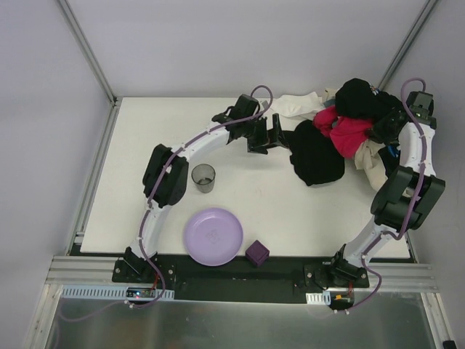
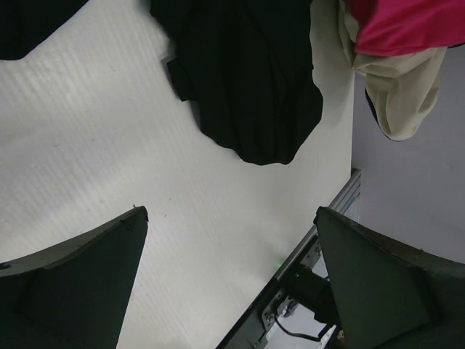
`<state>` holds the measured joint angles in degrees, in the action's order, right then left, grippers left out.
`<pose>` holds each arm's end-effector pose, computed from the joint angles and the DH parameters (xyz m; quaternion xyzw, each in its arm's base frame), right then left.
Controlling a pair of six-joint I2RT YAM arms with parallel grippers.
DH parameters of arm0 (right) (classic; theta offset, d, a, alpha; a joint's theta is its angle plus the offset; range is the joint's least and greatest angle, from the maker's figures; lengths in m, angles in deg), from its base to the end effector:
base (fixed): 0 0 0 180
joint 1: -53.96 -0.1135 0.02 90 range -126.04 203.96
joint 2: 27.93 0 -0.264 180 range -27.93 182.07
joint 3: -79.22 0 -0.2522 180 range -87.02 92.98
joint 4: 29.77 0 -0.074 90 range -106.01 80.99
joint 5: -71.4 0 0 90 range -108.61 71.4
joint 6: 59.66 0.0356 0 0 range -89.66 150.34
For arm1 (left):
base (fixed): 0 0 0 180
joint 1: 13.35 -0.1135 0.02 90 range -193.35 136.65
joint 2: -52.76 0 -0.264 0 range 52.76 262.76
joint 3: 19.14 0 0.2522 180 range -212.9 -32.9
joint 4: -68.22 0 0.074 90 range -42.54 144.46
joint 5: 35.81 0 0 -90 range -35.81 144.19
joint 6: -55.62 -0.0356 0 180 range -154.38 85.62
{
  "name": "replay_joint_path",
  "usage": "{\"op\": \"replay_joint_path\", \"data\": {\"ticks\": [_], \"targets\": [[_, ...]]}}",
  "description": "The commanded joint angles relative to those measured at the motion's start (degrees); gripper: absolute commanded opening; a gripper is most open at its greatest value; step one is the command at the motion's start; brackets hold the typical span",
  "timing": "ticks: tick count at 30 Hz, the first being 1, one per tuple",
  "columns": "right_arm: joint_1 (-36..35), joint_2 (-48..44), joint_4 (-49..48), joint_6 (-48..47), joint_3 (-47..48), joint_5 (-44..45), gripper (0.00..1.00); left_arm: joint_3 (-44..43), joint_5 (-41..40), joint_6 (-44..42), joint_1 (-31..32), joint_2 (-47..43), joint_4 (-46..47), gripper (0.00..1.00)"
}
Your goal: Pick out a specific cloth from the pile
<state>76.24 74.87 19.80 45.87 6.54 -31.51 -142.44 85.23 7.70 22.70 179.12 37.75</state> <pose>0.3794 -0.1468 0.3139 0.2568 0.8826 0.0813 0.3853 0.4060 -0.3182 0.2549 0.0818 0.8544 -0.4703 0.2054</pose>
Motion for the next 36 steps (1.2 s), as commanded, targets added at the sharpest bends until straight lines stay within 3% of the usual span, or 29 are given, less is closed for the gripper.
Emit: {"op": "replay_joint_path", "data": {"ticks": [1, 17, 24, 26, 27, 33, 36], "targets": [[2.68, -4.28, -5.49, 3.19, 3.3, 0.51, 0.0, -7.78, 0.68, 5.63, 2.35, 5.72, 0.71, 0.99], [5.31, -4.46, -8.92, 5.3, -1.36, -4.49, 0.0, -23.44, -0.73, 18.29, 7.8, 22.25, 5.89, 0.96], [5.58, -4.37, -9.45, 5.74, -1.97, -5.55, 0.0, -26.42, -0.37, 25.14, 8.68, 27.87, 13.8, 0.87], [5.58, -4.45, -9.8, 5.92, -2.33, -5.73, 0.0, -27.48, -0.37, 26.11, 8.68, 29.11, 14.86, 0.8], [5.58, -4.54, -9.88, 6.0, -2.59, -5.9, 0.0, -27.31, -0.37, 26.29, 8.68, 29.37, 15.39, 0.72], [5.58, -4.81, -10.59, 6.18, -3.21, -6.34, 0.0, -25.91, -0.99, 24.72, 8.25, 27.8, 16.45, 0.11], [5.58, -5.16, -10.5, 5.92, -3.38, -6.25, 0.0, -21.18, -1.86, 21.65, 7.89, 23.68, 16.45, 0.0]]}}
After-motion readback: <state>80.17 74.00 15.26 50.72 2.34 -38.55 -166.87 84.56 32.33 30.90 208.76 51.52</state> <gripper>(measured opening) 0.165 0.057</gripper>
